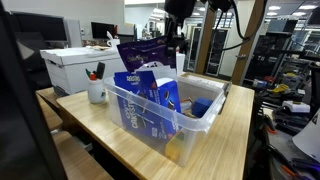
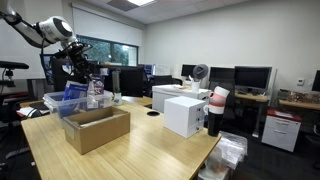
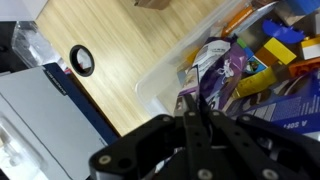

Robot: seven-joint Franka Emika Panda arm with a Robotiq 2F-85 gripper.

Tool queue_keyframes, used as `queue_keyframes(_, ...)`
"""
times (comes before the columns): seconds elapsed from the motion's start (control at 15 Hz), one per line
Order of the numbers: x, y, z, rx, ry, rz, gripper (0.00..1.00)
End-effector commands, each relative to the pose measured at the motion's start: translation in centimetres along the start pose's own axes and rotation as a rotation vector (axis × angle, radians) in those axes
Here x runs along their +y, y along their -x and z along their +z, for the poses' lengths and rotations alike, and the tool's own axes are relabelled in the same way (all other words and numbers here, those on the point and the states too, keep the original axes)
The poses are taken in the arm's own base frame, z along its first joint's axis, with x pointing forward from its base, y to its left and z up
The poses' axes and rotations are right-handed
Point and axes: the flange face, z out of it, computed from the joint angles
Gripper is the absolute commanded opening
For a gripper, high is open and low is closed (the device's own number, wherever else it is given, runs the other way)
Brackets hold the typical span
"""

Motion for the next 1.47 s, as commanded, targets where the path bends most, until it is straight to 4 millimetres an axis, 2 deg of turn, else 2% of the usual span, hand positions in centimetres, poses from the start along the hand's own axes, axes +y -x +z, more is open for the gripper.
queue_keyframes(0.0, 0.7, 0.0, -2.0, 0.04, 0.081, 0.024, 0.05)
queue_keyframes(0.53, 1.7, -1.1, -4.7, 0.124, 0.272, 0.03, 0.05)
queue_keyframes(0.93, 2.1, -2.0, -5.9, 0.144, 0.305, 0.057, 0.05)
queue_keyframes(1.4, 4.1, -3.1, -8.2, 0.189, 0.316, 0.102, 0.05)
